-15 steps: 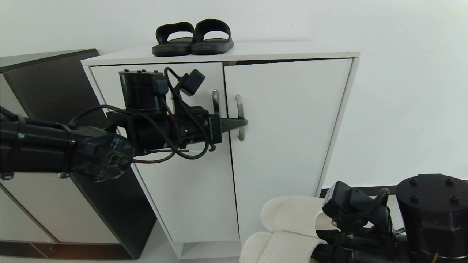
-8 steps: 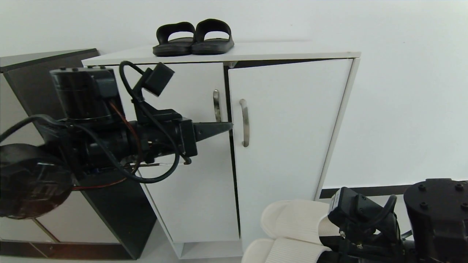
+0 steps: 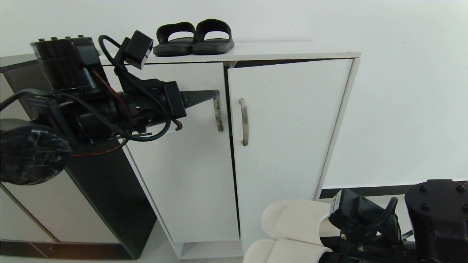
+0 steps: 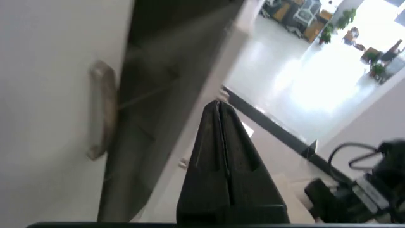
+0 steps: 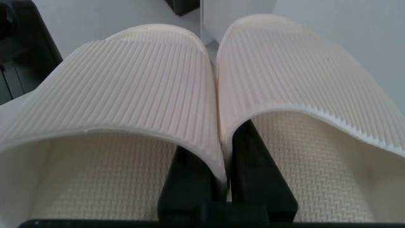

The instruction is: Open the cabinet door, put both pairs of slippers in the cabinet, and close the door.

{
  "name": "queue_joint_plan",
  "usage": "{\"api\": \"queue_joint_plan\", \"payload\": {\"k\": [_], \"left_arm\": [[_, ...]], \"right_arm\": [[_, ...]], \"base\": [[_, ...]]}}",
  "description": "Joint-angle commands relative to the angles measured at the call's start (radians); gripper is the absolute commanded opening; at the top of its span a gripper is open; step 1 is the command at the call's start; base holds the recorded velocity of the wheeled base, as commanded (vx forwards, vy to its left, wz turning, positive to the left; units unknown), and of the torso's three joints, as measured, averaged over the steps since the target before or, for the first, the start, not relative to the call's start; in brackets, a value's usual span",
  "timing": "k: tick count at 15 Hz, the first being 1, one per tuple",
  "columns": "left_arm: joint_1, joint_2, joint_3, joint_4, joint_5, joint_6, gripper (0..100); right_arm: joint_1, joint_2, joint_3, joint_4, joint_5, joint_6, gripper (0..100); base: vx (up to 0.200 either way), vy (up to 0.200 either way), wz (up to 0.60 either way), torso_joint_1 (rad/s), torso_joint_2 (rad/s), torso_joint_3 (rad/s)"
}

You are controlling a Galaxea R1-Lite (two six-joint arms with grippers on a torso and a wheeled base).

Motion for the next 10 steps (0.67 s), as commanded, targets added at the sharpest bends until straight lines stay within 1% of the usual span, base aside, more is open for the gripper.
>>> {"api": "queue_joint_plan", "payload": {"k": [1, 2, 3, 5, 7, 10], "left_arm": [[0.016, 0.095, -0.083, -0.001, 0.006, -0.010, 0], [0.015, 0.111, -0.098, -0.001, 0.012, -0.010, 0], [0.012, 0.145, -0.133, -0.001, 0.018, -0.009, 0], [0.005, 0.171, -0.163, -0.001, 0.020, -0.009, 0], [0.002, 0.223, -0.224, 0.004, 0.020, -0.010, 0], [-0.007, 0.252, -0.261, 0.009, 0.021, -0.010, 0]], "right_arm": [[0.001, 0.000, -0.001, -0.001, 0.000, 0.000, 0], [0.001, 0.000, -0.001, -0.001, 0.000, 0.000, 0], [0.001, 0.000, -0.001, -0.001, -0.001, 0.000, 0], [0.001, 0.000, -0.001, 0.001, -0.001, 0.000, 0], [0.001, 0.000, -0.001, 0.002, -0.003, 0.000, 0], [0.001, 0.004, -0.001, 0.004, -0.003, 0.000, 0]], "base": [[0.000, 0.000, 0.00, 0.000, 0.00, 0.000], [0.000, 0.000, 0.00, 0.000, 0.00, 0.000], [0.000, 0.000, 0.00, 0.000, 0.00, 0.000], [0.000, 0.000, 0.00, 0.000, 0.00, 0.000], [0.000, 0.000, 0.00, 0.000, 0.00, 0.000], [0.000, 0.000, 0.00, 0.000, 0.00, 0.000]]}}
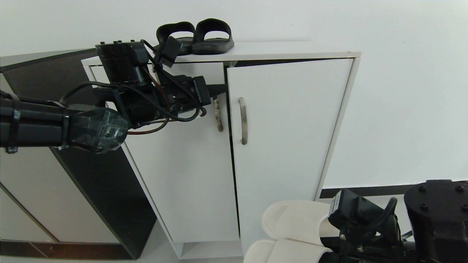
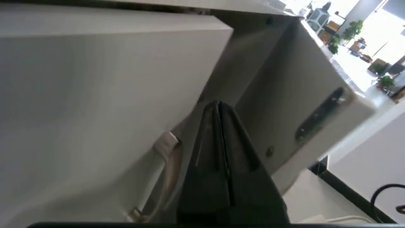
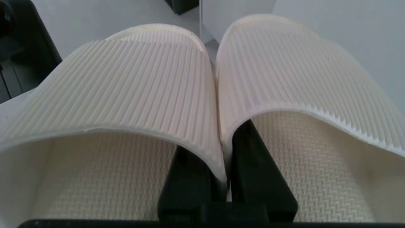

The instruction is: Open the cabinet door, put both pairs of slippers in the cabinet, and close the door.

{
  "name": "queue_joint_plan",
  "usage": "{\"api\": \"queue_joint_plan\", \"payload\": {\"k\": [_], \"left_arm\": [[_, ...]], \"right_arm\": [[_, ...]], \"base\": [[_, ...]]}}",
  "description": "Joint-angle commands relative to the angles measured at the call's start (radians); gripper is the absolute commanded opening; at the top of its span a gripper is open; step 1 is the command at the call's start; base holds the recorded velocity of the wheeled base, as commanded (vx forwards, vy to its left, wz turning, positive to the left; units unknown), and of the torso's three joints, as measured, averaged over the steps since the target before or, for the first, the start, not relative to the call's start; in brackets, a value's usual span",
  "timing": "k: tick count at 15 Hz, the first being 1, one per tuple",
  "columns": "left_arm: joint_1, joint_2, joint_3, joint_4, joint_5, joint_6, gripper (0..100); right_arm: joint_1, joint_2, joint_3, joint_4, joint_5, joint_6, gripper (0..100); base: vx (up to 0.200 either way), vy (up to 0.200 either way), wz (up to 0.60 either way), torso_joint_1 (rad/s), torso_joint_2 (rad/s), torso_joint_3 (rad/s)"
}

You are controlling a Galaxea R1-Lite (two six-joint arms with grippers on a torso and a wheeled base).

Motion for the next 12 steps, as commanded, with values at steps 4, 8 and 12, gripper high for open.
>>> {"api": "queue_joint_plan", "payload": {"k": [4, 8, 12], "left_arm": [[-0.035, 0.035, -0.017, 0.000, 0.024, -0.002, 0], [-0.058, 0.029, 0.009, -0.002, 0.036, -0.002, 0], [-0.245, -0.114, 0.189, -0.014, 0.128, 0.034, 0]], "right_arm": [[0.000, 0.006, 0.000, 0.002, 0.001, 0.000, 0], [0.043, -0.037, 0.069, 0.001, 0.039, 0.000, 0], [0.134, -0.121, 0.155, 0.002, 0.060, -0.002, 0]], "base": [[0.000, 0.000, 0.00, 0.000, 0.00, 0.000], [-0.100, 0.000, 0.00, 0.001, 0.00, 0.000], [-0.200, 0.000, 0.00, 0.005, 0.00, 0.002]]}}
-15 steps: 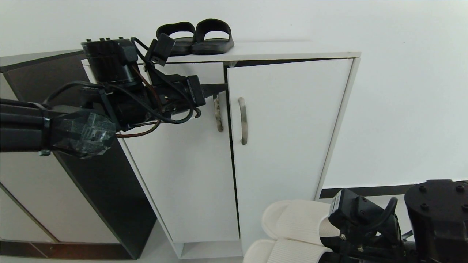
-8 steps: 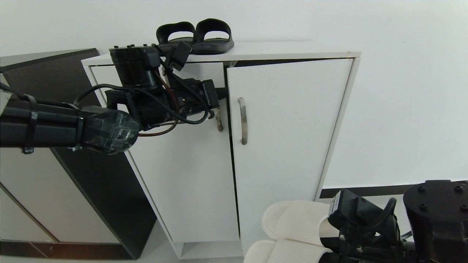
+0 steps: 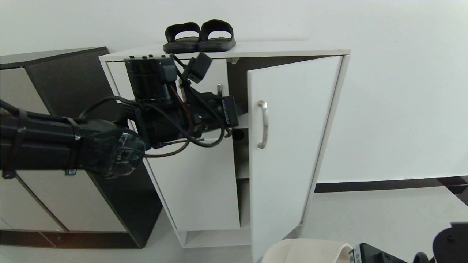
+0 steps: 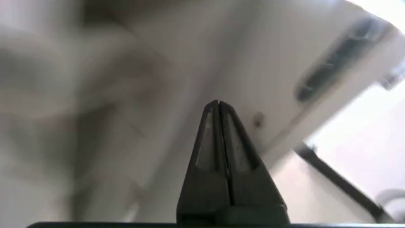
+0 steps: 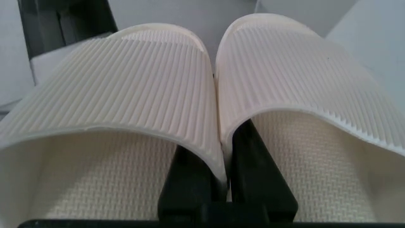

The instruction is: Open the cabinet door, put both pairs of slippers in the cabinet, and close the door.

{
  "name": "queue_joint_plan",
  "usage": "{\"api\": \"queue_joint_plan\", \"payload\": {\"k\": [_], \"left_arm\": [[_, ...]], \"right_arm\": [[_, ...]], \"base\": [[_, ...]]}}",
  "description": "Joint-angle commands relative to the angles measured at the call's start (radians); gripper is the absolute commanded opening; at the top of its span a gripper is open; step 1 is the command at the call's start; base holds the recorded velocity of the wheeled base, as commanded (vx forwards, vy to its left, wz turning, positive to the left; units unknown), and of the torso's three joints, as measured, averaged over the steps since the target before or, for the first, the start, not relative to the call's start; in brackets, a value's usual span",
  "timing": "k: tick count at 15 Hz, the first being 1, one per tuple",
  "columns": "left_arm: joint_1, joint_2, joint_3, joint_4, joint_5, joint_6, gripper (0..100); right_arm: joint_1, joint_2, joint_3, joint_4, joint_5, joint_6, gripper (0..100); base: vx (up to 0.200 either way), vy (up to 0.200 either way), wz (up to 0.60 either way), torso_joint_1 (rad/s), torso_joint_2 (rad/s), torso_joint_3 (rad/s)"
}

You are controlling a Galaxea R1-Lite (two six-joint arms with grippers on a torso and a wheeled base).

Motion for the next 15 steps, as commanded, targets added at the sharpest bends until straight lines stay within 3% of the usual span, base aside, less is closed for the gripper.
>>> {"api": "queue_joint_plan", "payload": {"k": [1, 4, 7, 8, 9, 10, 11, 13, 14, 15], "left_arm": [[-0.100, -0.088, 0.083, -0.001, 0.027, 0.022, 0], [-0.101, -0.091, 0.094, -0.001, 0.045, 0.037, 0], [-0.054, -0.180, 0.156, -0.030, 0.171, 0.040, 0], [-0.041, -0.246, 0.195, -0.029, 0.240, 0.042, 0], [-0.038, -0.378, 0.280, 0.005, 0.383, 0.071, 0], [-0.034, -0.448, 0.318, 0.050, 0.472, 0.092, 0], [0.015, -0.591, 0.404, 0.182, 0.662, 0.138, 0], [0.078, -0.872, 0.564, 0.366, 0.824, 0.164, 0], [0.097, -0.947, 0.607, 0.410, 0.860, 0.172, 0], [0.167, -1.145, 0.709, 0.513, 0.962, 0.229, 0]], "right_arm": [[0.018, -0.036, 0.014, -0.002, 0.000, 0.000, 0], [0.018, -0.032, 0.002, -0.009, -0.003, 0.001, 0], [-0.046, 0.000, -0.064, -0.006, -0.058, 0.029, 0], [-0.078, 0.027, -0.094, -0.009, -0.109, 0.058, 0], [-0.126, 0.056, -0.167, -0.009, -0.248, 0.127, 0], [-0.140, 0.074, -0.202, -0.009, -0.302, 0.161, 0], [-0.169, 0.119, -0.254, -0.007, -0.377, 0.211, 0], [-0.225, 0.163, -0.297, -0.010, -0.420, 0.216, 0], [-0.233, 0.171, -0.303, -0.009, -0.420, 0.216, 0], [-0.236, 0.180, -0.302, -0.010, -0.428, 0.217, 0]], "base": [[-0.200, 0.000, 0.00, -0.002, 0.00, 0.007], [-0.200, 0.000, 0.00, 0.002, 0.00, 0.004], [0.000, 0.000, 0.00, 0.000, 0.00, 0.000], [0.000, 0.000, 0.00, 0.000, 0.00, 0.000], [0.000, 0.000, 0.00, 0.000, 0.00, 0.000], [0.000, 0.000, 0.00, 0.000, 0.00, 0.000], [0.000, 0.000, 0.00, 0.000, 0.00, 0.000], [0.000, 0.000, 0.00, 0.000, 0.00, 0.000], [0.000, 0.000, 0.00, 0.000, 0.00, 0.000], [0.000, 0.000, 0.00, 0.000, 0.00, 0.000]]}}
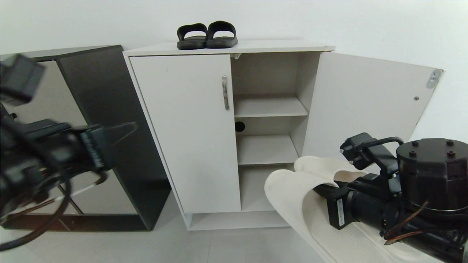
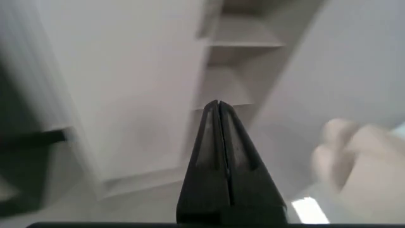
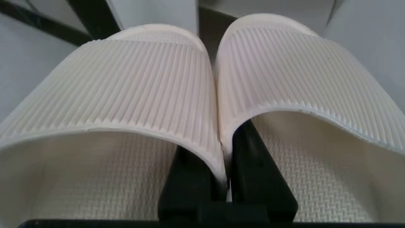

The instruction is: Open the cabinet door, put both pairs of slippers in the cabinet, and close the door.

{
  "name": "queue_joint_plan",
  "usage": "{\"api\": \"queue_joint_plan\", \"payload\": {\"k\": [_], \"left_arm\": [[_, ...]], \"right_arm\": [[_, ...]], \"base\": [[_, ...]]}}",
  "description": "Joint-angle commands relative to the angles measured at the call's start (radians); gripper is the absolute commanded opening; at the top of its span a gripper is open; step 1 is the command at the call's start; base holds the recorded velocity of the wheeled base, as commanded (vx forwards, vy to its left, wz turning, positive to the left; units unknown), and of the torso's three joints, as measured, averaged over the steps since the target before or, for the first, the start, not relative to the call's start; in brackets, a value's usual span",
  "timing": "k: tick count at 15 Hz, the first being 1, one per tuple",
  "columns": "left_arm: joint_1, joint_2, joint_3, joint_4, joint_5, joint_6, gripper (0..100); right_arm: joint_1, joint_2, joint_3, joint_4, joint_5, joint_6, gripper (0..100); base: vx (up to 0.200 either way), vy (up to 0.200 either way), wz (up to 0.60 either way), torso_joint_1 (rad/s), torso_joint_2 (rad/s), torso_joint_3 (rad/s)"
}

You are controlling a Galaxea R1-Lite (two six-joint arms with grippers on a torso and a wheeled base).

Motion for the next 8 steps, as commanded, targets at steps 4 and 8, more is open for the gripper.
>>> {"api": "queue_joint_plan", "payload": {"k": [4, 8], "left_arm": [[0.343, -0.795, 0.581, 0.245, 0.193, 0.132, 0], [0.476, -0.973, 0.722, 0.273, 0.131, 0.127, 0]], "right_arm": [[-0.009, 0.066, 0.006, -0.001, -0.002, -0.002, 0], [-0.008, 0.086, 0.007, -0.001, -0.002, -0.002, 0]], "base": [[0.000, 0.000, 0.00, 0.000, 0.00, 0.000], [0.000, 0.000, 0.00, 0.000, 0.00, 0.000]]}}
